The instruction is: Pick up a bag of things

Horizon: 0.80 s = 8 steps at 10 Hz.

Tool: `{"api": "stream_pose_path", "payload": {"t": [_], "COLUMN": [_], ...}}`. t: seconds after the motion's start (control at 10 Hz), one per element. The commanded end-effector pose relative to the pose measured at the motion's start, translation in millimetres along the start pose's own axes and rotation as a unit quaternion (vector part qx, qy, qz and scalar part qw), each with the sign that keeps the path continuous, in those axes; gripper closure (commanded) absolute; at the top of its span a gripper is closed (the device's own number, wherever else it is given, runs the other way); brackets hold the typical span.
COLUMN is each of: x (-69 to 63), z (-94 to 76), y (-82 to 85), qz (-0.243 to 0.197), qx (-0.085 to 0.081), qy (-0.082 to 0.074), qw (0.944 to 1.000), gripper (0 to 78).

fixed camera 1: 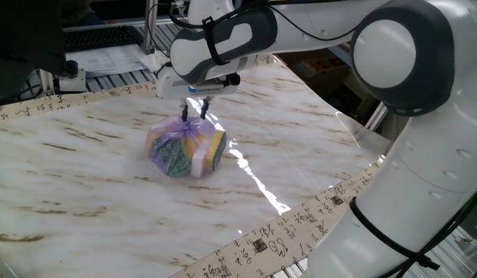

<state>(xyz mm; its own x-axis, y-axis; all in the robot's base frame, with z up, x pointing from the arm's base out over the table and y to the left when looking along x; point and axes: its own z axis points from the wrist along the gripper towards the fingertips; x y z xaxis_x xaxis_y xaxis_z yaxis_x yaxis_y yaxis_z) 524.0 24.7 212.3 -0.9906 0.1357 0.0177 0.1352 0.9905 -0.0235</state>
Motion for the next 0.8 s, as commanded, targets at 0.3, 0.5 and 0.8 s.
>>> {"api": "stream_pose_path", "payload": {"t": [0.3,0.5,0.8], "x": [-2.0,-2.0,3.0], "z": [-0.5,-0.5,-6.6], "y": [-1.1,-1.1,8.4], "qz": [0.020,0.020,0.001], "qx": [0.001,0.001,-0.002], "qy": [0.001,0.001,0.000], "qw": [0.9998,0.9998,1.0000], "gripper": [0.1,0.1,0.1]}}
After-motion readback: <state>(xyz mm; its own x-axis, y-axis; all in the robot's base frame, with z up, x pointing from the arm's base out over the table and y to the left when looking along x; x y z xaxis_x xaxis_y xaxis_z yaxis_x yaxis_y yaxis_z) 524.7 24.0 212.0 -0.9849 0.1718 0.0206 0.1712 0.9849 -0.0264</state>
